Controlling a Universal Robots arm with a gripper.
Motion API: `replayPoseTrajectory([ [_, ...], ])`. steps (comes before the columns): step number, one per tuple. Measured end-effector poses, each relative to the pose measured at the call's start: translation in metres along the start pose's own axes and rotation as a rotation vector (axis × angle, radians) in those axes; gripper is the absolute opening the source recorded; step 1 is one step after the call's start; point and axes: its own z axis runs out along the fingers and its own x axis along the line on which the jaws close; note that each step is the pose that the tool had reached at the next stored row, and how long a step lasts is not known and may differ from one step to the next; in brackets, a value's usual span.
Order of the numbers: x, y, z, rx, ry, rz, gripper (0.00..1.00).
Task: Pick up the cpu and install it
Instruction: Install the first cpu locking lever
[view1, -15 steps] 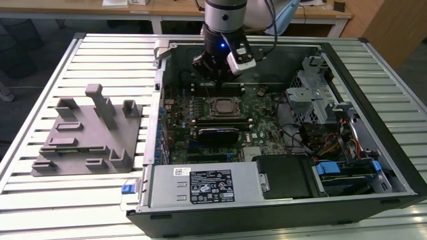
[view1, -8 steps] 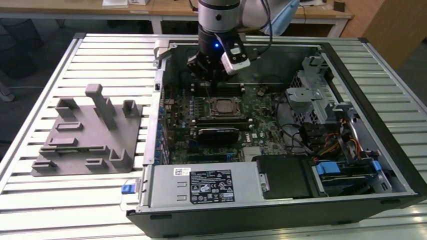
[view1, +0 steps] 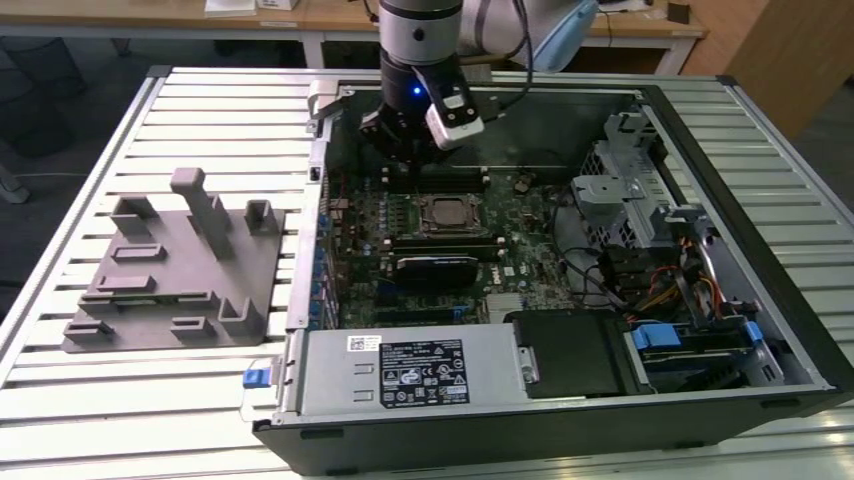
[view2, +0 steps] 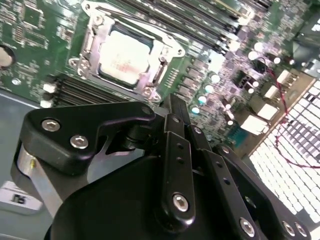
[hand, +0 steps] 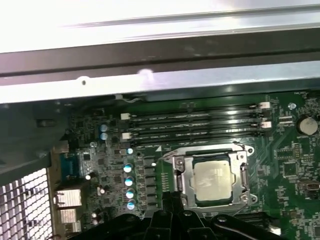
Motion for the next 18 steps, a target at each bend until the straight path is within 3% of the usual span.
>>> replayPoseTrajectory([
  [8, 0.0150, 0.0028, 0.0003, -0.0001, -0.0012, 0.000, 0.11],
  [18, 0.0220, 0.0211, 0.0020, -0.0003, -0.0012, -0.009, 0.11],
])
